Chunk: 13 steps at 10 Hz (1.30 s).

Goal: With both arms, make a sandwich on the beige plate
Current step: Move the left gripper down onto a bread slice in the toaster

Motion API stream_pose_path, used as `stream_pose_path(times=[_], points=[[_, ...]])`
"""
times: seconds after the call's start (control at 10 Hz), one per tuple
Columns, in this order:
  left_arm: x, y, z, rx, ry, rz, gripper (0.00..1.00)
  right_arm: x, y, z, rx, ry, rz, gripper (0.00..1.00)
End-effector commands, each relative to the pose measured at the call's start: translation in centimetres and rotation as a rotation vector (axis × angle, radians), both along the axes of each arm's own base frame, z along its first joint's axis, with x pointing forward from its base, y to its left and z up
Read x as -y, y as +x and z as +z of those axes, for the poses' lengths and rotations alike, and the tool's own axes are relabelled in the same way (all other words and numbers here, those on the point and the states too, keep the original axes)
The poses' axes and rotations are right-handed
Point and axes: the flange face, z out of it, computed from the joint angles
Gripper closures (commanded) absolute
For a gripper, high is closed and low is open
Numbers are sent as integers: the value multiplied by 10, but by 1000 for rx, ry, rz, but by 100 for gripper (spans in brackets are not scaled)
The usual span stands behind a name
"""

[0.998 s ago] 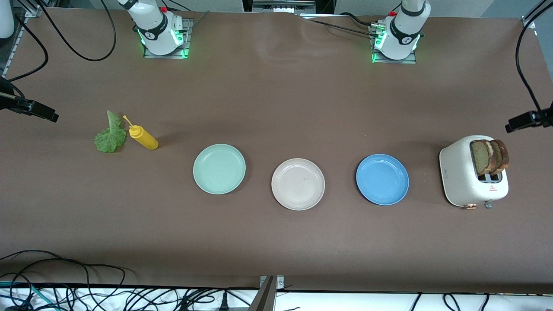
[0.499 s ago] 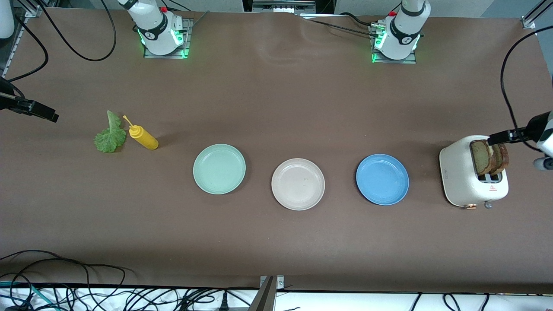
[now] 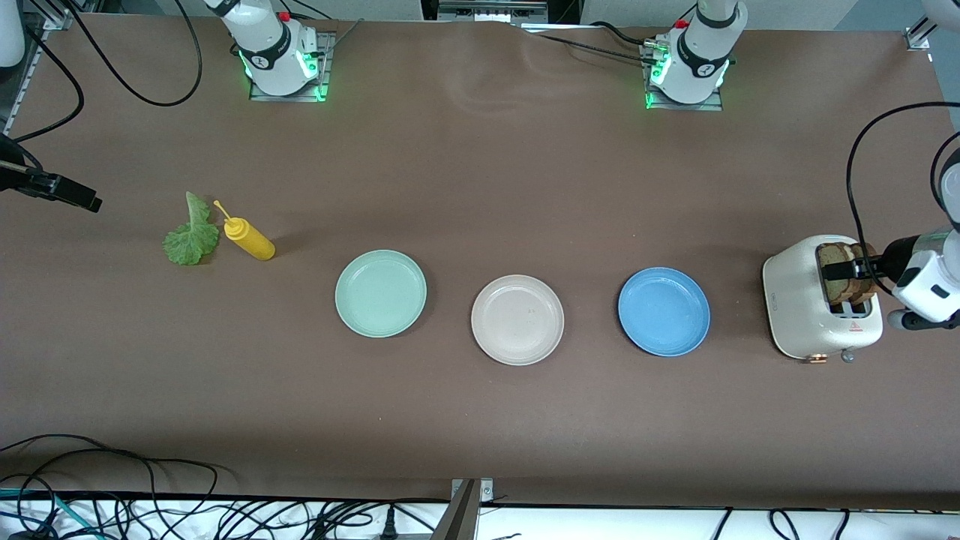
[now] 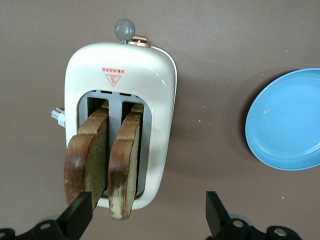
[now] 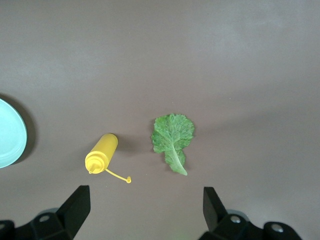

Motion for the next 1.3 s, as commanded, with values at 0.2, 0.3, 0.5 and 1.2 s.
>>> stream_pose_path(times=[0.2,0.3,0.5,1.2], points=[[-9,6,-3,4,-8,5,0,2,-2,3,5,19,-2,0],[-10,6,-3,4,-8,7,0,2,-2,3,5,19,-2,0],[-18,2,-22,-27,-36,31,8,3,-2,4,6,19,-3,0],[-22,-2,-46,-90,-50,47,100,3,-1,1,2,20,-3,0]])
